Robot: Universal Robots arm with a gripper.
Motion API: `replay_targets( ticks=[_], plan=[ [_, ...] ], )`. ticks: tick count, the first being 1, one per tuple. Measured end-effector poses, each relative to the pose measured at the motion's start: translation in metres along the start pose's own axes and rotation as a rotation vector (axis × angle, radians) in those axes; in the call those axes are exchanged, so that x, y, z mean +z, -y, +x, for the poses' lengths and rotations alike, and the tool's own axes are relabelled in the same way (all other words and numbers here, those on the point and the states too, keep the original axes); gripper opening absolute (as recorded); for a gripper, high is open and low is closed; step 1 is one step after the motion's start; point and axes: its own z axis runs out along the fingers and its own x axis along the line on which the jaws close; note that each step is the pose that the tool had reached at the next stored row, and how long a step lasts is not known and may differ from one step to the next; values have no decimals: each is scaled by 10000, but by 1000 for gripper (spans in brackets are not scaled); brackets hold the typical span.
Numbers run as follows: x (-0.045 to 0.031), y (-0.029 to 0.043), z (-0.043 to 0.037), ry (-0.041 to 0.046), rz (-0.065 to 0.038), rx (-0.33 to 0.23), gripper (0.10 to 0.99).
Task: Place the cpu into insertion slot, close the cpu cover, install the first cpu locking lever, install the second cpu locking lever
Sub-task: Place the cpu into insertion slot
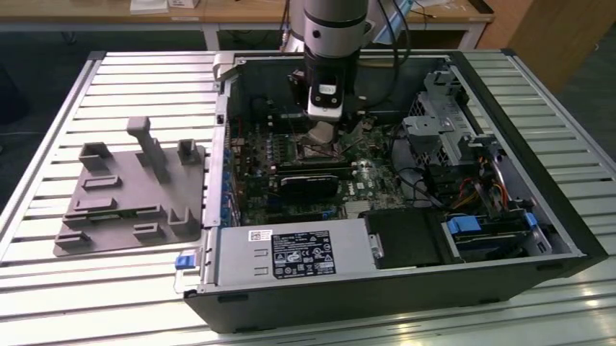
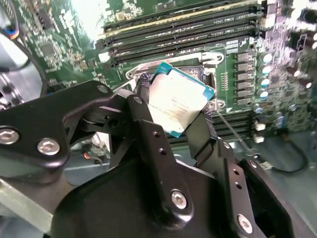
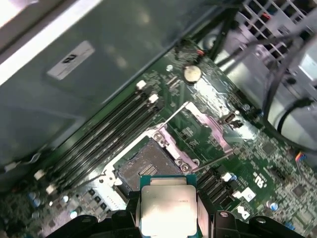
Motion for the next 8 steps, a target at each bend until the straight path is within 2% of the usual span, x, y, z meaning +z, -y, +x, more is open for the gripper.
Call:
replay_targets(
  ticks=[8],
  plan=[
    [70,6,-1,126,-22,1448,537]
  ],
)
